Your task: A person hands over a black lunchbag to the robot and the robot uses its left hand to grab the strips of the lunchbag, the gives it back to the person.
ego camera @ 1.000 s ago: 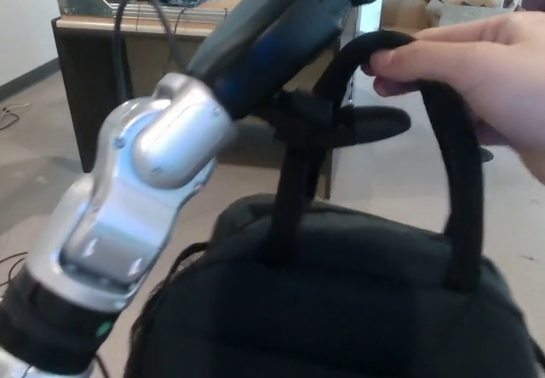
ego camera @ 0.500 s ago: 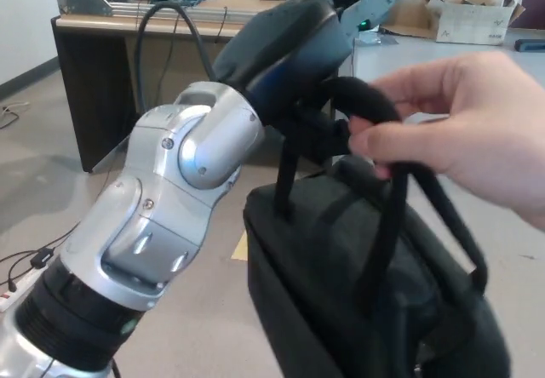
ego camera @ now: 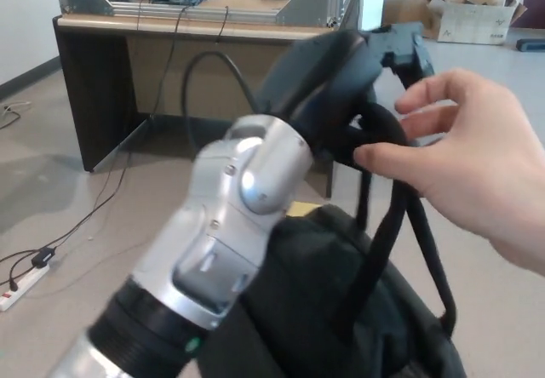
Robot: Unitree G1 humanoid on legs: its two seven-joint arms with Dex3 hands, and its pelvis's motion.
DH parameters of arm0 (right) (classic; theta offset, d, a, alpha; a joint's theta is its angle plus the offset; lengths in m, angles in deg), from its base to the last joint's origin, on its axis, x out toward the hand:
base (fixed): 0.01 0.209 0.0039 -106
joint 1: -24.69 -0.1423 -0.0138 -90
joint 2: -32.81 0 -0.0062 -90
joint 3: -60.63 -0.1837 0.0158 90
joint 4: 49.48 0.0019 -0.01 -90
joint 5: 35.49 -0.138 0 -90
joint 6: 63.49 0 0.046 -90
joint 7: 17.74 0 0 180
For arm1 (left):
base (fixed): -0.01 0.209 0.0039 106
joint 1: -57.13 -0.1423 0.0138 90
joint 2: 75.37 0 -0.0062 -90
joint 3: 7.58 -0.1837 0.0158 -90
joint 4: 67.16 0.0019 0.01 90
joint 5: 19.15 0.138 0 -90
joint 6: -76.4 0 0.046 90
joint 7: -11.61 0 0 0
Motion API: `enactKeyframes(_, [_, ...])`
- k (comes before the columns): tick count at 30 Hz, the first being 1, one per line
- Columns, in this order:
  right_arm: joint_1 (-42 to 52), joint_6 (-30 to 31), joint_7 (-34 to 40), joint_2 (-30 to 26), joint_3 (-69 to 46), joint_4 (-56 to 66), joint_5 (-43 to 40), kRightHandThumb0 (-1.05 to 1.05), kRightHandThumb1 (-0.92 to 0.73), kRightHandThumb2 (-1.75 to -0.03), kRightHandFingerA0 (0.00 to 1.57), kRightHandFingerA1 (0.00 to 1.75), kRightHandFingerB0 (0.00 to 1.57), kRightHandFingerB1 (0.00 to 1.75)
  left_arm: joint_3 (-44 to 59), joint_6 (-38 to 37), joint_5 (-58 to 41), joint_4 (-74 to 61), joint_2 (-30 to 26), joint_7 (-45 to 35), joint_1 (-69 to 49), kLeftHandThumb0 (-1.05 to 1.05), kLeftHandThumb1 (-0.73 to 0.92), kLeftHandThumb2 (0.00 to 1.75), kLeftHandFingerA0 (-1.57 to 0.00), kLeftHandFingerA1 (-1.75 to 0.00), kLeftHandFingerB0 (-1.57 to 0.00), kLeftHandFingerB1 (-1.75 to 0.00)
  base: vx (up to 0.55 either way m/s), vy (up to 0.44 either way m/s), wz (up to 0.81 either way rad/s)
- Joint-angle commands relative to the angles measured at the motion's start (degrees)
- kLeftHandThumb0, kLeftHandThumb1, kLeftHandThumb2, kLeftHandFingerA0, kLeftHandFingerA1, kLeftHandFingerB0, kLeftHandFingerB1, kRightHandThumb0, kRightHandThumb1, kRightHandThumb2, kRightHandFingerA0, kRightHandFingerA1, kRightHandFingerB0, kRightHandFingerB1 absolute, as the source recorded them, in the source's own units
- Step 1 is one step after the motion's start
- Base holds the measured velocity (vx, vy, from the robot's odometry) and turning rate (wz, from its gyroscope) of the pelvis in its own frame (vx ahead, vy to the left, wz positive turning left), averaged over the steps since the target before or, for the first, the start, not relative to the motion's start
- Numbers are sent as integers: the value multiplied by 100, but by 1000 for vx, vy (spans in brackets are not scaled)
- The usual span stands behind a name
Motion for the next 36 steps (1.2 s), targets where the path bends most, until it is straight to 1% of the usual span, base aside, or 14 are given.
enactKeyframes(1, [7,172,-109,-203,20,193,52,-63,-77,-63,47,43,46,39,470,-2165,119,863,1099,3360,-180,-27,65,57,-82,-175,-66,-175,0,0,0])
enactKeyframes(5, [-11,81,-142,-262,54,203,94,-62,-78,-63,48,43,46,40,695,-2471,-25,862,1039,3350,-257,-21,65,57,-82,-175,-63,-175,0,0,0])
enactKeyframes(6, [-49,-28,-89,-267,70,93,130,-60,-62,-103,42,58,37,53,808,-2576,-90,803,978,3315,-291,-18,65,57,-82,-175,-63,-175,0,0,0])
enactKeyframes(7, [-69,-43,-85,-261,82,66,142,-65,-79,-64,50,45,47,41,840,-2595,-59,780,932,3349,-312,-18,66,57,-81,-175,-62,-175,0,0,0])
enactKeyframes(8, [-90,-48,-86,-254,94,46,152,-65,-79,-64,50,45,47,41,865,-2600,-13,755,882,3393,-335,-18,66,57,-81,-175,-62,-175,0,0,0])
enactKeyframes(9, [-110,-77,-76,-241,100,19,154,-67,-66,-104,46,59,39,53,918,-2675,16,750,821,3458,-346,-18,66,57,-81,-175,-62,-175,0,0,0])
enactKeyframes(12, [-174,-14,-70,-232,105,-51,156,-70,-68,-105,47,59,38,52,1160,-2788,-65,637,676,3423,-406,-18,64,57,-81,-175,-63,-175,0,0,0])
enactKeyframes(13, [-178,-12,-65,-231,106,-60,156,-70,-67,-105,48,59,39,52,1220,-2832,-85,621,639,3409,-420,-17,64,57,-81,-175,-63,-175,0,0,0])
enactKeyframes(14, [-180,-24,-52,-234,110,-72,160,-68,-78,-64,53,45,49,41,1271,-2846,-98,596,603,3383,-442,-20,65,57,-81,-175,-63,-175,0,0,0])
enactKeyframes(17, [-183,-42,-20,-243,125,-95,180,-69,-78,-65,54,46,49,41,1401,-2892,-129,559,524,3326,-495,-20,65,57,-81,-175,-64,-175,0,0,0])
enactKeyframes(20, [-184,-31,-13,-237,129,-93,166,-70,-78,-65,54,46,50,42,1654,-3027,-170,519,286,3272,-583,-18,66,56,-79,-175,-62,-175,0,0,0])
enactKeyframes(21, [-186,-57,-18,-218,118,-95,142,-69,-78,-64,54,46,50,42,1801,-3036,-300,475,231,3175,-619,-18,65,56,-81,-175,-62,-175,0,0,0])
enactKeyframes(29, [-287,-76,-77,-206,84,-111,70,-69,-77,-64,55,47,51,43,2315,-3225,-271,338,-214,3143,-839,-26,67,56,-79,-175,-60,-175,0,0,0])
enactKeyframes(36, [-390,-8,-102,-195,43,-118,30,-67,-77,-64,55,45,53,44,2801,-3850,-513,-41,-688,2975,-1497,-25,67,57,-84,-175,-62,-175,0,0,0])
